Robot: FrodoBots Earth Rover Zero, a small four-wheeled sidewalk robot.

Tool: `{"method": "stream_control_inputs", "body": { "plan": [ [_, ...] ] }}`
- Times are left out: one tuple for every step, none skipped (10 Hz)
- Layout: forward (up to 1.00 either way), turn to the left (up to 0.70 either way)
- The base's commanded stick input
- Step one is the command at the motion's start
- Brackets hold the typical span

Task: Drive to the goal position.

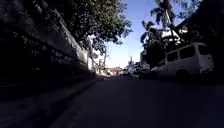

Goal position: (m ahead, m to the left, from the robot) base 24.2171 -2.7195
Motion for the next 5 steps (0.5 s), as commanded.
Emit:
{"method": "stream_control_inputs", "body": {
  "plan": [
    [0.66, 0.0],
    [0.67, 0.0],
    [0.73, 0.0],
    [0.74, 0.0],
    [0.74, 0.0]
  ]
}}
